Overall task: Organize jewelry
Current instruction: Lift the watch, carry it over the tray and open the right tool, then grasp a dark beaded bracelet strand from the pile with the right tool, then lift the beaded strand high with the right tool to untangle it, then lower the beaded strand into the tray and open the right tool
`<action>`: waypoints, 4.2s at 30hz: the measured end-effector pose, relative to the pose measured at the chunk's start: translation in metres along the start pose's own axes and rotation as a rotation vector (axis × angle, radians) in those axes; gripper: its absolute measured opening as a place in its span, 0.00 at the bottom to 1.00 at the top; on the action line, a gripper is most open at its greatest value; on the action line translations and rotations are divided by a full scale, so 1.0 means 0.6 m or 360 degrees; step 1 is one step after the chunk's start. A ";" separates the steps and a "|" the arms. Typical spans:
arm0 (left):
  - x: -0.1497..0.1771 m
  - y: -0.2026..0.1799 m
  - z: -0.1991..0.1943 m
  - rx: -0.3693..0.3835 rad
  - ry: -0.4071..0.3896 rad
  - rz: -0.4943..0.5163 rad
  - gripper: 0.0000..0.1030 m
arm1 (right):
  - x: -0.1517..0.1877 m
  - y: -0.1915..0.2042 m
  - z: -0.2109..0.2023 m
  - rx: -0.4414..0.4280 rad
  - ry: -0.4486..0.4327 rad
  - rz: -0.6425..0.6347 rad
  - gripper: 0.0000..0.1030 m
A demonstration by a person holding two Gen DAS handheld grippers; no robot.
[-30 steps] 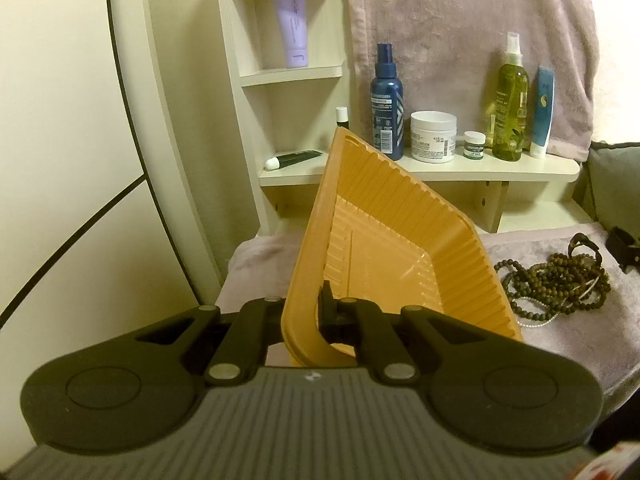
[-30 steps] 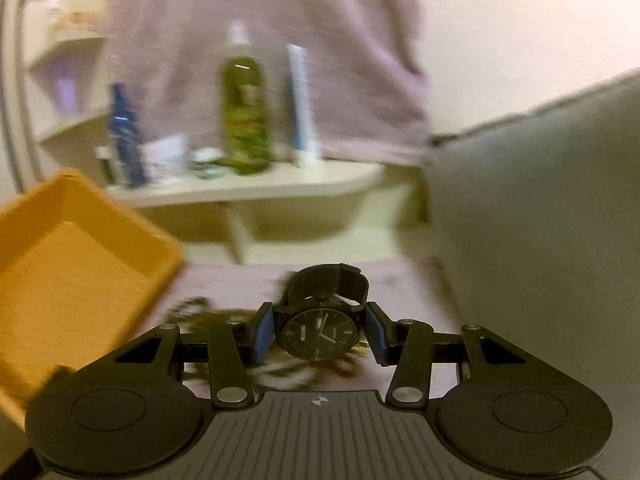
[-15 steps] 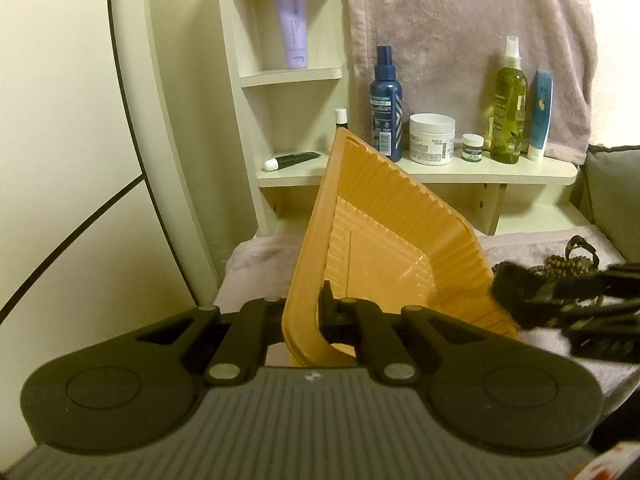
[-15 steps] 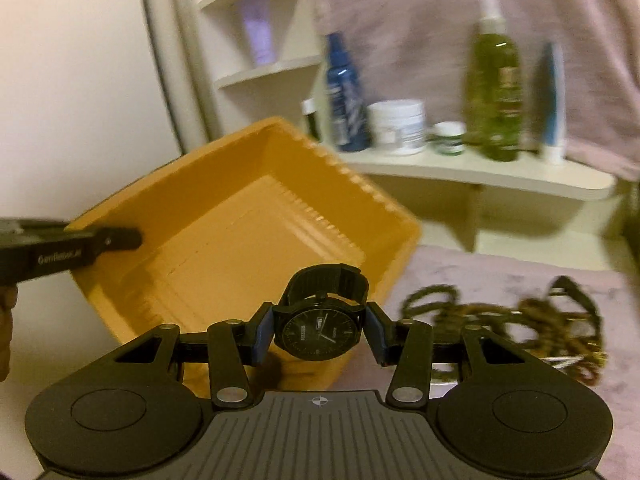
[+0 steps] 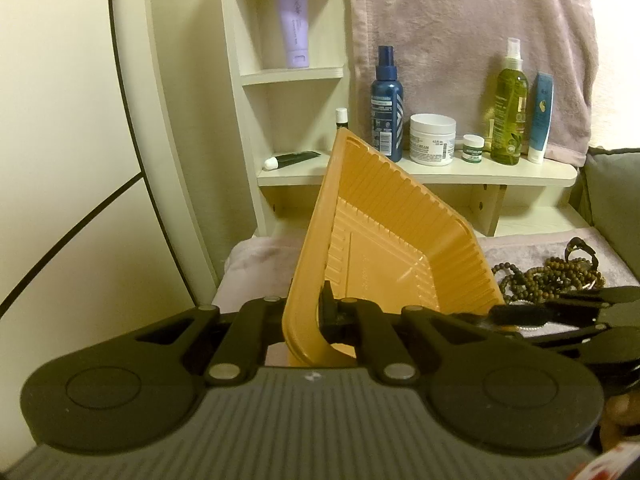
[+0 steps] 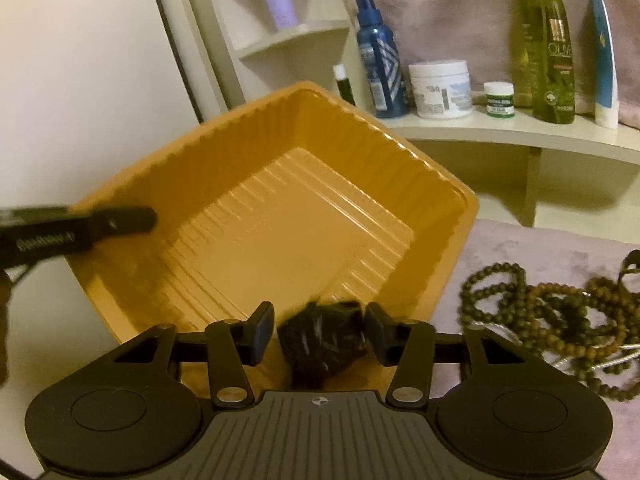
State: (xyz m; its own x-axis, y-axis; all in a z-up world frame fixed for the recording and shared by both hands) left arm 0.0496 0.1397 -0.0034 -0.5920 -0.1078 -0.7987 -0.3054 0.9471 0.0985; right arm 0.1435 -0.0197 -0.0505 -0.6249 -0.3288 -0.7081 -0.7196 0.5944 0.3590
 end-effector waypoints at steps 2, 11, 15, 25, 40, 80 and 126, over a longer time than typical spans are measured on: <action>0.000 0.001 -0.001 0.0000 0.0002 -0.0002 0.06 | -0.005 0.000 -0.012 0.0029 -0.0052 0.0001 0.65; 0.000 0.000 0.000 -0.0005 0.0003 -0.0001 0.06 | 0.010 -0.063 -0.087 0.0347 -0.0131 0.0090 0.65; 0.000 0.000 0.000 -0.0004 0.0006 -0.0001 0.06 | 0.036 -0.114 -0.120 0.0514 -0.0141 0.0197 0.65; -0.001 -0.001 0.002 -0.0009 0.0004 0.0007 0.06 | 0.066 -0.183 -0.166 0.0695 -0.0150 0.0297 0.65; -0.002 0.000 0.003 -0.0008 0.0006 0.0011 0.06 | 0.043 -0.122 -0.074 0.0512 0.0039 -0.0106 0.30; -0.003 0.003 0.000 0.0015 -0.0010 0.0008 0.06 | -0.209 -0.044 -0.259 0.0581 -0.0414 -0.0486 0.06; -0.002 0.018 0.000 0.0065 -0.0006 -0.0049 0.06 | -0.387 0.135 -0.206 0.0230 -0.0519 -0.0759 0.07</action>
State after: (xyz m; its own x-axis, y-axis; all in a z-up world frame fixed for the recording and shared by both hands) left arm 0.0470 0.1499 -0.0013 -0.5801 -0.1359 -0.8031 -0.2927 0.9549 0.0499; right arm 0.1928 0.0142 0.2182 -0.1012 -0.3554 -0.9292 -0.8352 0.5379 -0.1147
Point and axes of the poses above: each gripper's, at about its wrist camera, not at the fingertips, and z roughly the way its jaws point, y to its left, x to its underside, the point moved 4 cm from there along z, roughly the way its jaws point, and after that the axes turned 4 degrees about y, right-handed, at the moved point
